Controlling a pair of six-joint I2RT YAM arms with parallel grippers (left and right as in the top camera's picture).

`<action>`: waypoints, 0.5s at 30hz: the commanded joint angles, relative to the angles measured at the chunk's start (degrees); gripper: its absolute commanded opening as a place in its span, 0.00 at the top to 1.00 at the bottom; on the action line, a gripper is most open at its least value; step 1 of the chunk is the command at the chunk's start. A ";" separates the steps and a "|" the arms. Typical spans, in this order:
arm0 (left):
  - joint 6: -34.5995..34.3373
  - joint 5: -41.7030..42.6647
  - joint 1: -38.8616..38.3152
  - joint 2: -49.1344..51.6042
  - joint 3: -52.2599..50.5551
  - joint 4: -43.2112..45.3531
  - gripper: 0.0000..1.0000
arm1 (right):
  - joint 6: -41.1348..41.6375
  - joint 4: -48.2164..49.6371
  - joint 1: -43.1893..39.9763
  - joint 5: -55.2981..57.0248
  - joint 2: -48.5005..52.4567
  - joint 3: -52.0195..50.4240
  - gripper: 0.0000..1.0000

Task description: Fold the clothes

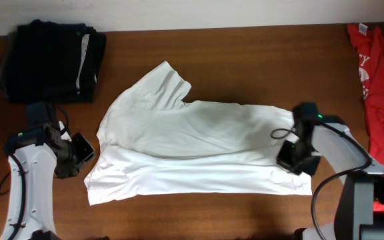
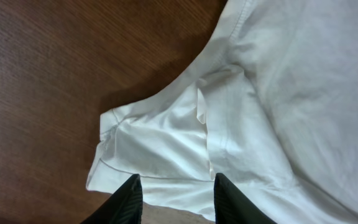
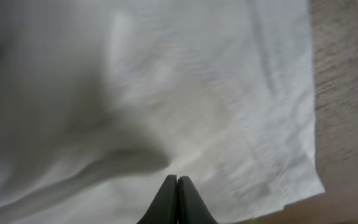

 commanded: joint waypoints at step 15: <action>1.14 -0.61 -0.15 -0.24 0.15 0.02 0.29 | -0.09 -3.54 -18.14 1.75 -0.20 -0.09 0.96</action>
